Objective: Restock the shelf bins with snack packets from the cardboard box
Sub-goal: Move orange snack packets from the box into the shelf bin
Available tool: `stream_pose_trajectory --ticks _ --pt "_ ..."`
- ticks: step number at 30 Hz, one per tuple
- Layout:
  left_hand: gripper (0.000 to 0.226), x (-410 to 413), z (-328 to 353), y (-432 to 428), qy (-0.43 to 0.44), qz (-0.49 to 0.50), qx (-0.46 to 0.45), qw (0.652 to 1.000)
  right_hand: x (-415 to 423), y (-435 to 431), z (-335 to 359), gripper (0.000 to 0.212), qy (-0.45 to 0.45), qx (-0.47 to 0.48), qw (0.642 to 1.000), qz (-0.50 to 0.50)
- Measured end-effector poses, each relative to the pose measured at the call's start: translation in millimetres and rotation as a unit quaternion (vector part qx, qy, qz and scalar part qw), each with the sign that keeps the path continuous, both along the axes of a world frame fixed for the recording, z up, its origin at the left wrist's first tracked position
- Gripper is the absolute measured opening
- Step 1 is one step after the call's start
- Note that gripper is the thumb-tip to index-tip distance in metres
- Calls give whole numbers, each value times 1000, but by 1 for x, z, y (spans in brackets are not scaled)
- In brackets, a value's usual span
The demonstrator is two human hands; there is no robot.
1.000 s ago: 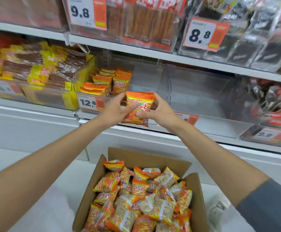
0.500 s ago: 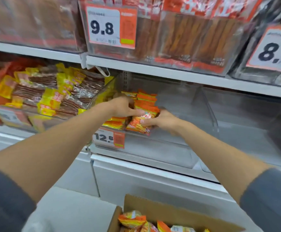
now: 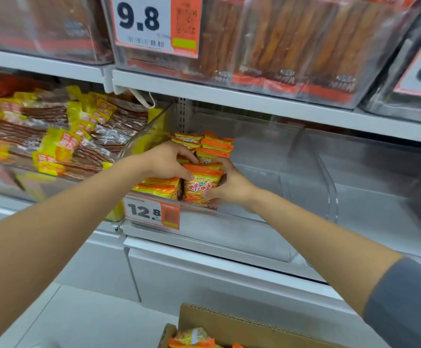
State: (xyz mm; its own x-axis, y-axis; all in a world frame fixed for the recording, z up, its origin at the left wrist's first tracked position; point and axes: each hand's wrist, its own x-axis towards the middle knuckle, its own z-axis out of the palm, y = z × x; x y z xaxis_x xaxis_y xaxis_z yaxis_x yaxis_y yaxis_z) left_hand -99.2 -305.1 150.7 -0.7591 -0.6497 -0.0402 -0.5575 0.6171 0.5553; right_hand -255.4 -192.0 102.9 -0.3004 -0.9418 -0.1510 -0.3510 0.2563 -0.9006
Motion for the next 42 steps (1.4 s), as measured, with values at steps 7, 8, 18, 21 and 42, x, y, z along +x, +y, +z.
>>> stream_pose_trajectory --ticks 7,8,18,21,42 --pt "48 -7 3 -5 13 1 7 1000 2 -8 0 79 16 19 996 -87" --pt "46 -9 3 -6 14 6 4 1000 3 -9 1 81 30 22 995 -90" --pt "42 -6 -7 -3 51 20 -9 998 -1 0 5 74 -111 14 992 -63" --pt "46 -2 -3 3 51 18 -23 998 -3 9 14 83 -128 12 990 -59" --pt "12 69 -98 244 49 13 98 994 30 302 -74 27 197 72 978 26"
